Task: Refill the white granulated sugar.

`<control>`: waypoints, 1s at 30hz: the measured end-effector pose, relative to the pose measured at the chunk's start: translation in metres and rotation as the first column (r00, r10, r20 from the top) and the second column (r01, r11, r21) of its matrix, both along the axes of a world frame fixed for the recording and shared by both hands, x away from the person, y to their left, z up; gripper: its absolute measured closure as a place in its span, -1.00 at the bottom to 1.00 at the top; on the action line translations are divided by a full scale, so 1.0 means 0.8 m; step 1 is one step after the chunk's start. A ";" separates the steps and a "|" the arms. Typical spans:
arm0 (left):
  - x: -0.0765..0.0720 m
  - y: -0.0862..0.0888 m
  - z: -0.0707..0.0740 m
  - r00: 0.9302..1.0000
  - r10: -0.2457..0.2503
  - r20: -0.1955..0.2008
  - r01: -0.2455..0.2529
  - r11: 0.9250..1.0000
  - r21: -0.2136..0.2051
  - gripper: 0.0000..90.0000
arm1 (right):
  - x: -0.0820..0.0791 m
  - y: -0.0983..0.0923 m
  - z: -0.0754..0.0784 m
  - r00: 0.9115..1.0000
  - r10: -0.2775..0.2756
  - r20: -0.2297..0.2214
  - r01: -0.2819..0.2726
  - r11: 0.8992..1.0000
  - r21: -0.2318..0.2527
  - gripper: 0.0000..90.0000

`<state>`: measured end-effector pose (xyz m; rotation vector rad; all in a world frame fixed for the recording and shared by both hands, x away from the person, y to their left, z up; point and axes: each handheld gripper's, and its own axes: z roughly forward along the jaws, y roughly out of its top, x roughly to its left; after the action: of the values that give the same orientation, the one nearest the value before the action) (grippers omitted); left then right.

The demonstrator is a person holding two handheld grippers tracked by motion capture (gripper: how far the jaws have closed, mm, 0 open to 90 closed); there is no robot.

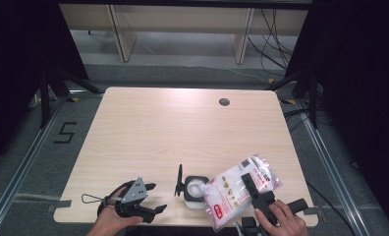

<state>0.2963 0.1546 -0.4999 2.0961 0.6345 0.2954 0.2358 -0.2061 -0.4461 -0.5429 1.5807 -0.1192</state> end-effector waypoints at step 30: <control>0.000 0.000 0.000 1.000 -0.001 0.002 0.001 1.000 0.006 -0.51 | 0.002 -0.003 -0.003 1.000 -0.013 -0.023 0.014 0.999 0.030 0.26</control>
<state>0.2966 0.1549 -0.4997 2.1014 0.6327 0.2988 0.2370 -0.2081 -0.4486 -0.5113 1.6058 -0.0994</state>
